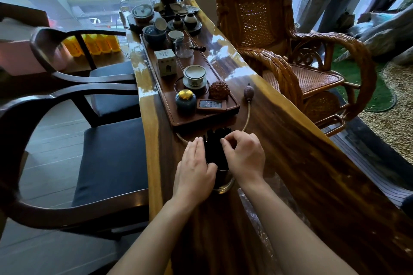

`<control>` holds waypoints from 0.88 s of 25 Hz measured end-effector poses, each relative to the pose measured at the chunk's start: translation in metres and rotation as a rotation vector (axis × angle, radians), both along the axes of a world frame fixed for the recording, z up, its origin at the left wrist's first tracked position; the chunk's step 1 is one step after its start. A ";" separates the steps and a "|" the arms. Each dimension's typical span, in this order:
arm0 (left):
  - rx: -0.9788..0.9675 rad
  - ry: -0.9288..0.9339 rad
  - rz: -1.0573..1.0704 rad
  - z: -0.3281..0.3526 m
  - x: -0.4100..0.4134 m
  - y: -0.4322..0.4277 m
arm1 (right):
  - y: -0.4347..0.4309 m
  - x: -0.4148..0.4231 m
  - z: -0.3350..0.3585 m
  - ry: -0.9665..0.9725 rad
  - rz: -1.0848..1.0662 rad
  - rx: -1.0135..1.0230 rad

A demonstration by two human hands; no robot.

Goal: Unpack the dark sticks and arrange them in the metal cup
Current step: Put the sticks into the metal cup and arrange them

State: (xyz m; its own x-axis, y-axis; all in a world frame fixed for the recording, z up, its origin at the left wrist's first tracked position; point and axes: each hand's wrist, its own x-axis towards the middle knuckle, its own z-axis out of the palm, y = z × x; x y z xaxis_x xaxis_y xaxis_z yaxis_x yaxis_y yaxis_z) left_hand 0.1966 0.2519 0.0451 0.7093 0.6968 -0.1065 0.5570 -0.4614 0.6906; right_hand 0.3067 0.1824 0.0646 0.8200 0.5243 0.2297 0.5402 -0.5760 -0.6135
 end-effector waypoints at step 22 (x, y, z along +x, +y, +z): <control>0.070 0.063 0.031 0.001 0.009 -0.017 | -0.017 0.004 -0.019 0.115 0.129 -0.251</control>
State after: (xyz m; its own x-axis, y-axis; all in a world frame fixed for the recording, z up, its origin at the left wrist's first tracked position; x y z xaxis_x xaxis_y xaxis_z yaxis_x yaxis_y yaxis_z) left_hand 0.2059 0.2348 0.0466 0.6804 0.7259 -0.1010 0.6135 -0.4887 0.6203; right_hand 0.3108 0.1652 0.0451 0.7560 0.6544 -0.0108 0.5538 -0.6484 -0.5224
